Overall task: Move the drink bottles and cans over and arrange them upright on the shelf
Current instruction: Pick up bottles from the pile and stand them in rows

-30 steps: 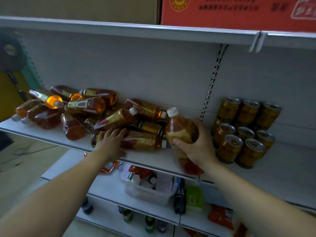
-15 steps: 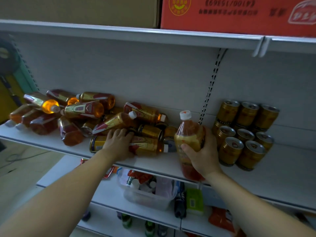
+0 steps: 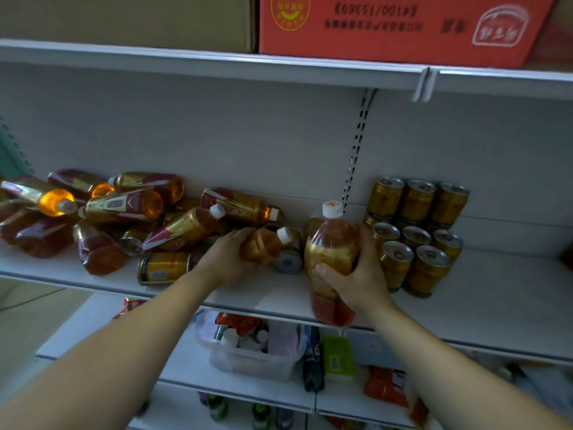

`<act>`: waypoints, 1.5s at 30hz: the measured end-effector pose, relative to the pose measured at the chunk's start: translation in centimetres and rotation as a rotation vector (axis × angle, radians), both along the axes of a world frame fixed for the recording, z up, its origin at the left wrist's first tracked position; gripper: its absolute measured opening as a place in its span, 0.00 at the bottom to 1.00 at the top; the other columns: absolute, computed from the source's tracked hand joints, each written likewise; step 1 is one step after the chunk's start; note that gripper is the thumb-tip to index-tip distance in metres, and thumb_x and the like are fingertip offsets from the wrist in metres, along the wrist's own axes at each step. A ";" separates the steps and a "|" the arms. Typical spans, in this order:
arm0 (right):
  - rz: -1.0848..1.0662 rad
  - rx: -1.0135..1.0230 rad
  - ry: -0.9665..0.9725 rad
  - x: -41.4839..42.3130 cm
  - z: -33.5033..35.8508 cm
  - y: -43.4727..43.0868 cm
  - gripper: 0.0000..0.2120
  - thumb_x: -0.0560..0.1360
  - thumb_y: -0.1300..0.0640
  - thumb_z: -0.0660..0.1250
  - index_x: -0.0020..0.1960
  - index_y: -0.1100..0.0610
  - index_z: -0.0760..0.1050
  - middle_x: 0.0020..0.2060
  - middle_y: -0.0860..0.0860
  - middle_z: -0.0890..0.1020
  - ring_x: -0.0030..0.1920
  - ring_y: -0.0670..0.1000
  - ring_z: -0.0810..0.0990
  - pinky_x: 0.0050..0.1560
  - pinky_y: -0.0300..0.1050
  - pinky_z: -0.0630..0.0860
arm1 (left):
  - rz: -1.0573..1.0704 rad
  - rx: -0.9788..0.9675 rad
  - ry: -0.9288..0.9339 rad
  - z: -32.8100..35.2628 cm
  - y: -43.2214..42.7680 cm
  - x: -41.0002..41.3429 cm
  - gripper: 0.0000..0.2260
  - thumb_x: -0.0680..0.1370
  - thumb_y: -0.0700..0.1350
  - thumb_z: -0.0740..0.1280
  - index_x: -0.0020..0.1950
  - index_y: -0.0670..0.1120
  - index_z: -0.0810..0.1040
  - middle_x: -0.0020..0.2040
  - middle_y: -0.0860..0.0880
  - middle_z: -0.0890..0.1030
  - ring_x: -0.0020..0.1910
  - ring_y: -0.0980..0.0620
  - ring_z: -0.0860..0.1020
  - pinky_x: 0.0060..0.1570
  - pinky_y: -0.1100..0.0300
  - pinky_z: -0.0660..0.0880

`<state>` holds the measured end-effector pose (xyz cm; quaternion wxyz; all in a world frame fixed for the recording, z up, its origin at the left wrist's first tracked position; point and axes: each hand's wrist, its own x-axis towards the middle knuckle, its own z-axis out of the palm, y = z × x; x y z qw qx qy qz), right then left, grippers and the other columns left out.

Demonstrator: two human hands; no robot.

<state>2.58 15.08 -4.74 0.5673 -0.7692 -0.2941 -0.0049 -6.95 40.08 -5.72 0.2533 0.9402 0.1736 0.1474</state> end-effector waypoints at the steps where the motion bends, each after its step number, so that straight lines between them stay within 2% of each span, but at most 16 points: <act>1: 0.002 -0.005 -0.007 0.0 0.0 -0.1 0.40 0.57 0.37 0.75 0.59 0.20 0.54 0.59 0.36 0.70 0.57 0.32 0.71 0.51 0.28 0.68 | 0.008 -0.092 -0.051 0.2 -0.5 -0.1 0.34 0.68 0.52 0.74 0.71 0.54 0.63 0.63 0.53 0.72 0.63 0.49 0.70 0.59 0.55 0.67; 3: 0.014 0.003 -0.004 0.1 -0.2 -0.6 0.39 0.56 0.38 0.76 0.59 0.22 0.56 0.61 0.42 0.72 0.59 0.40 0.74 0.55 0.40 0.72 | 0.024 -0.258 -0.102 0.2 -1.5 -0.2 0.36 0.67 0.53 0.75 0.70 0.54 0.63 0.58 0.56 0.71 0.57 0.53 0.71 0.55 0.57 0.68; 5: 0.029 0.001 0.001 0.1 -0.3 -1.2 0.40 0.56 0.40 0.77 0.59 0.23 0.57 0.60 0.43 0.73 0.58 0.40 0.75 0.54 0.43 0.73 | 0.025 -0.407 -0.128 -0.1 -2.5 -0.1 0.35 0.66 0.53 0.75 0.69 0.56 0.63 0.56 0.57 0.72 0.54 0.54 0.72 0.55 0.55 0.70; 10: 0.005 0.030 0.041 -0.3 -0.1 -2.9 0.42 0.54 0.44 0.78 0.56 0.19 0.58 0.53 0.31 0.73 0.53 0.30 0.74 0.49 0.36 0.71 | -0.018 -0.696 -0.174 -0.6 -5.2 0.7 0.27 0.68 0.49 0.76 0.60 0.61 0.65 0.52 0.58 0.77 0.52 0.58 0.76 0.50 0.58 0.74; 13: -0.074 0.043 0.054 -0.8 0.2 -4.3 0.40 0.55 0.45 0.79 0.56 0.21 0.61 0.56 0.34 0.75 0.55 0.34 0.75 0.52 0.39 0.72 | -0.070 -0.742 -0.174 -0.6 -6.9 1.2 0.27 0.67 0.48 0.76 0.59 0.61 0.67 0.53 0.56 0.78 0.52 0.58 0.77 0.48 0.60 0.75; 16: -0.176 0.088 0.058 -0.5 0.3 -7.1 0.39 0.57 0.47 0.81 0.54 0.20 0.62 0.55 0.35 0.76 0.51 0.32 0.76 0.47 0.36 0.72 | -0.119 -0.798 -0.158 -0.8 -9.4 2.1 0.29 0.65 0.48 0.77 0.62 0.55 0.68 0.55 0.52 0.79 0.55 0.52 0.77 0.54 0.52 0.76; 18: -0.241 0.119 0.079 0.0 0.4 -9.7 0.38 0.59 0.51 0.82 0.52 0.19 0.63 0.53 0.37 0.78 0.50 0.34 0.78 0.47 0.39 0.76 | -0.173 -0.810 -0.126 -0.7 -11.9 3.0 0.29 0.65 0.47 0.77 0.61 0.55 0.68 0.55 0.52 0.79 0.55 0.52 0.77 0.56 0.51 0.75; 20: -0.308 0.140 0.099 0.7 0.7 -12.6 0.37 0.60 0.53 0.82 0.51 0.21 0.64 0.54 0.40 0.78 0.51 0.40 0.79 0.51 0.47 0.79 | -0.221 -0.803 -0.116 -0.5 -14.7 4.2 0.28 0.65 0.47 0.78 0.59 0.58 0.69 0.55 0.53 0.79 0.54 0.54 0.78 0.55 0.53 0.75; 23: -0.414 0.150 0.101 2.0 0.8 -17.3 0.36 0.60 0.53 0.82 0.55 0.28 0.65 0.55 0.43 0.78 0.54 0.46 0.79 0.54 0.50 0.78 | -0.273 -0.780 -0.106 -0.3 -19.3 5.9 0.29 0.64 0.47 0.78 0.61 0.53 0.69 0.55 0.51 0.79 0.54 0.53 0.78 0.54 0.54 0.75; 27: -0.508 0.146 0.104 4.4 0.4 -23.9 0.41 0.60 0.55 0.82 0.66 0.43 0.65 0.56 0.46 0.77 0.54 0.48 0.78 0.57 0.51 0.76 | -0.352 -0.755 -0.090 0.3 -26.2 8.3 0.28 0.65 0.45 0.78 0.61 0.54 0.68 0.52 0.57 0.78 0.50 0.60 0.77 0.43 0.69 0.73; 29: -0.529 0.146 0.104 5.6 0.3 -27.4 0.42 0.60 0.56 0.82 0.67 0.44 0.65 0.56 0.46 0.77 0.54 0.49 0.78 0.55 0.48 0.75 | -0.352 -0.767 -0.100 0.4 -29.8 9.8 0.28 0.65 0.44 0.77 0.61 0.53 0.69 0.53 0.55 0.79 0.52 0.56 0.78 0.48 0.64 0.74; 32: -0.546 0.126 0.097 7.1 0.1 -32.7 0.40 0.60 0.55 0.82 0.64 0.39 0.64 0.54 0.43 0.77 0.53 0.48 0.78 0.54 0.45 0.73 | -0.308 -0.775 -0.097 0.5 -34.9 12.0 0.29 0.66 0.45 0.77 0.63 0.51 0.69 0.55 0.52 0.79 0.54 0.53 0.78 0.55 0.56 0.73; 36: -0.524 0.099 0.110 9.0 -0.2 -38.6 0.41 0.60 0.52 0.81 0.62 0.35 0.61 0.54 0.39 0.75 0.54 0.48 0.77 0.54 0.46 0.73 | -0.273 -0.771 -0.099 0.6 -40.7 14.7 0.31 0.66 0.42 0.77 0.65 0.46 0.68 0.56 0.48 0.78 0.55 0.50 0.77 0.54 0.55 0.74; 39: -0.519 0.109 0.133 10.2 -0.2 -42.1 0.41 0.60 0.50 0.81 0.64 0.34 0.60 0.55 0.40 0.74 0.55 0.47 0.76 0.53 0.45 0.73 | -0.246 -0.780 -0.116 0.7 -43.9 16.1 0.28 0.67 0.41 0.77 0.62 0.48 0.68 0.57 0.47 0.77 0.57 0.49 0.76 0.56 0.52 0.74; 42: -0.557 0.096 0.125 11.2 -0.3 -44.6 0.44 0.60 0.49 0.81 0.69 0.39 0.60 0.55 0.41 0.72 0.56 0.48 0.74 0.53 0.44 0.70 | -0.242 -0.779 -0.132 0.5 -45.8 17.2 0.26 0.68 0.41 0.76 0.59 0.51 0.67 0.55 0.48 0.76 0.56 0.49 0.76 0.52 0.55 0.74; 45: -0.596 0.093 0.115 12.2 -0.4 -46.2 0.44 0.60 0.49 0.81 0.70 0.42 0.61 0.59 0.45 0.72 0.58 0.49 0.73 0.56 0.47 0.71 | -0.242 -0.761 -0.130 0.3 -47.1 18.4 0.26 0.68 0.42 0.76 0.60 0.51 0.66 0.56 0.48 0.76 0.55 0.48 0.77 0.52 0.53 0.75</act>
